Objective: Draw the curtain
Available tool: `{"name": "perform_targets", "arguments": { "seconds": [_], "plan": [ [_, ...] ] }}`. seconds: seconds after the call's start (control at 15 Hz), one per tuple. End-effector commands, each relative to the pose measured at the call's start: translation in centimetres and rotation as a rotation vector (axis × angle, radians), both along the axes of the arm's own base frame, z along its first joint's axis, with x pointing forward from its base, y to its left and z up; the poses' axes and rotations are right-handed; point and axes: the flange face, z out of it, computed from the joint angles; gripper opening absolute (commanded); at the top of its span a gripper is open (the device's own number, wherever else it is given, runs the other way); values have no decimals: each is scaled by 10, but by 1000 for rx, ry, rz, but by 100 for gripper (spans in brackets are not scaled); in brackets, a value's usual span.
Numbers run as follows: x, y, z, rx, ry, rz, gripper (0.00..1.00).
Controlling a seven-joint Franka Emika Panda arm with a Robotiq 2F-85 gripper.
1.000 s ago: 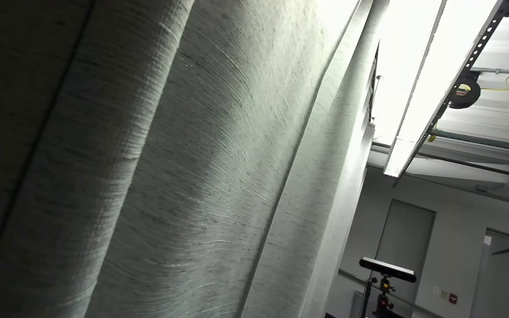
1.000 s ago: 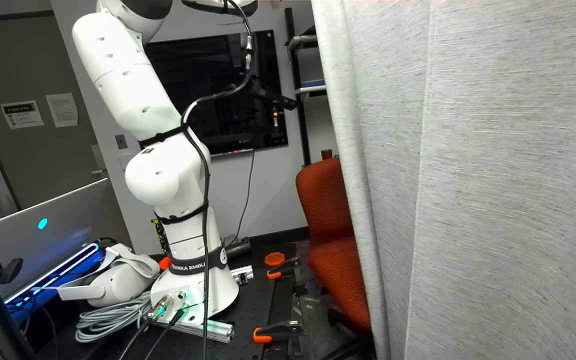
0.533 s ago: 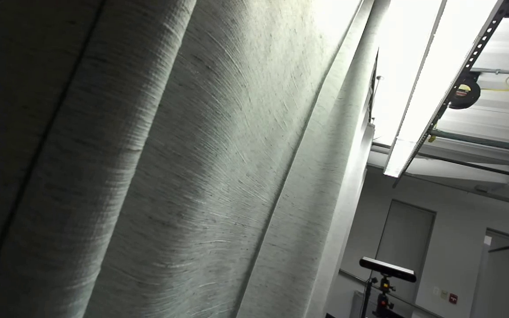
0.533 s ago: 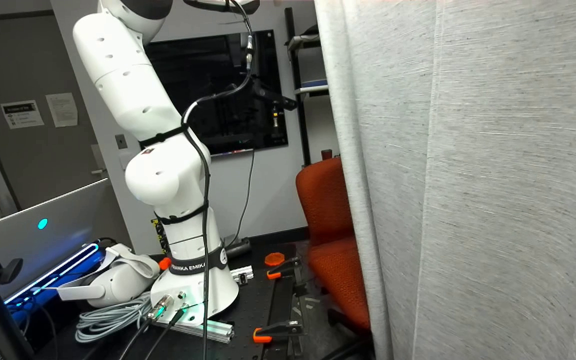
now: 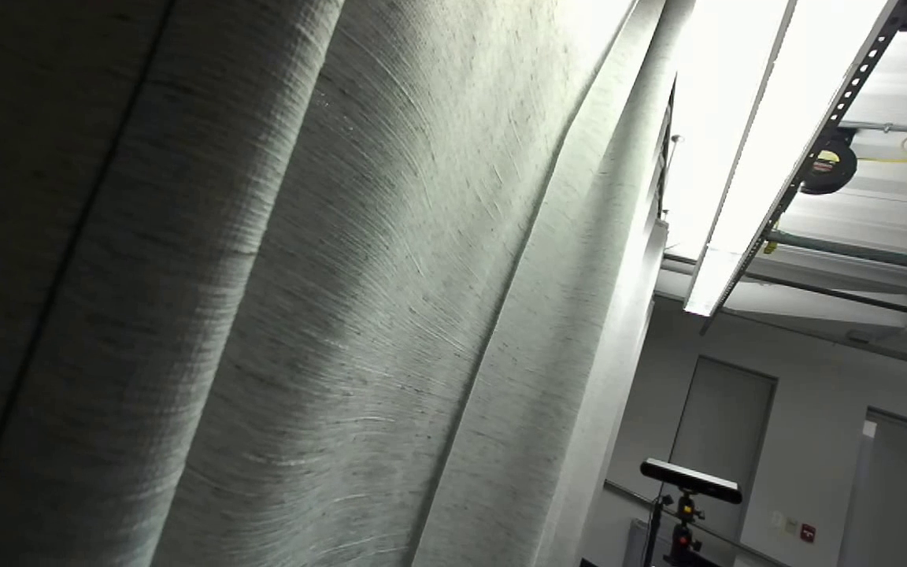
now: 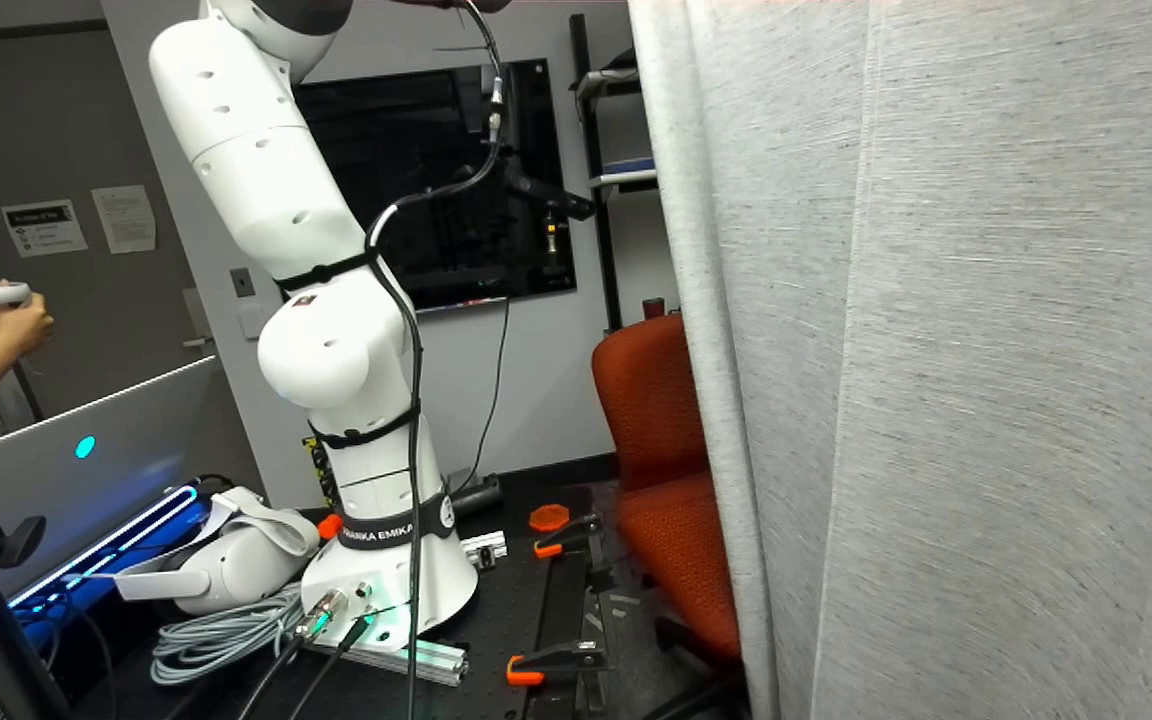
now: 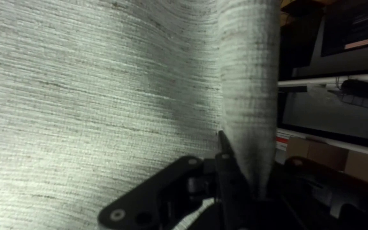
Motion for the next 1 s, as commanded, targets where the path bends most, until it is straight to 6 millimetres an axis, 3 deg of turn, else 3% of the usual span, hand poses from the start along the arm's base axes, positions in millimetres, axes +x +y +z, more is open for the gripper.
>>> {"name": "perform_targets", "arguments": {
  "seconds": [0.0, 0.93],
  "plan": [
    [1, 11, -2, -10, 95, 145, 1],
    [2, 3, 12, 37, 266, 503, 1]
  ]
}}
